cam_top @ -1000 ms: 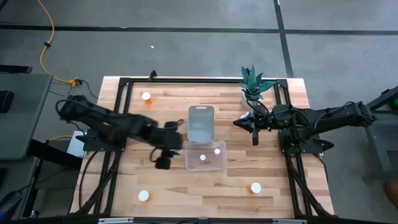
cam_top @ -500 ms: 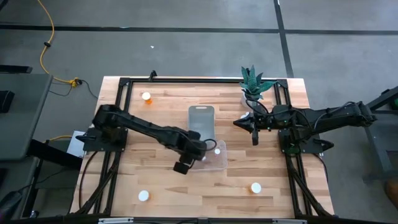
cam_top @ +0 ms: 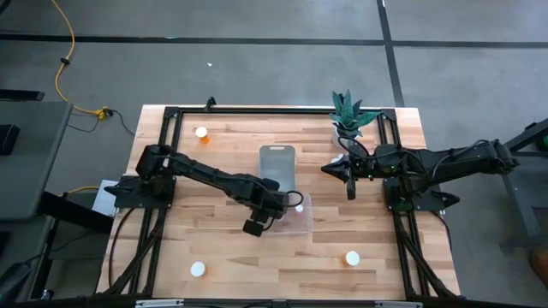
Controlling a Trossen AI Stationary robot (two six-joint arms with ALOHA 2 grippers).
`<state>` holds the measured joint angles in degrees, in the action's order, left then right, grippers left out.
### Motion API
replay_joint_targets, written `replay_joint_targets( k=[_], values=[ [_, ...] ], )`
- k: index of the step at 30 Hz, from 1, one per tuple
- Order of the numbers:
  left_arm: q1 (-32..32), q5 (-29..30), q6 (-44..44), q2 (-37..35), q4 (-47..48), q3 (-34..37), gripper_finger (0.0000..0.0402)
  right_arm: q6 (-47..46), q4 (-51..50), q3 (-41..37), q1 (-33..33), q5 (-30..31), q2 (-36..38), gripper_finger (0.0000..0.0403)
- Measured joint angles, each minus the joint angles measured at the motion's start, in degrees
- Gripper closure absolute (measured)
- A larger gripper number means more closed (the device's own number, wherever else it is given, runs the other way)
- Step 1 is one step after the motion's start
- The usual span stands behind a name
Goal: Pick and place medicine bottles into bin by pill shape (circle, oval)
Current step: Put the bottom pink pill bottle into the transparent bin
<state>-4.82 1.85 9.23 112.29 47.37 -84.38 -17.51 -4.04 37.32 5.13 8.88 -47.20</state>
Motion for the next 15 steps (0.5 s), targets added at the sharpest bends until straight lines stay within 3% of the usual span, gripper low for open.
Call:
replay_joint_targets(
  k=[7,15],
  values=[
    [0.5,-2.0,0.2,0.0,0.0,0.0,0.0285,0.0,0.0,0.0,0.0,0.0,0.0,0.0403],
    [0.7,-3.3,2.0,0.0,-0.2,0.0,0.0236,0.0,0.0,0.0,0.0,0.0,0.0,0.0403]
  ],
)
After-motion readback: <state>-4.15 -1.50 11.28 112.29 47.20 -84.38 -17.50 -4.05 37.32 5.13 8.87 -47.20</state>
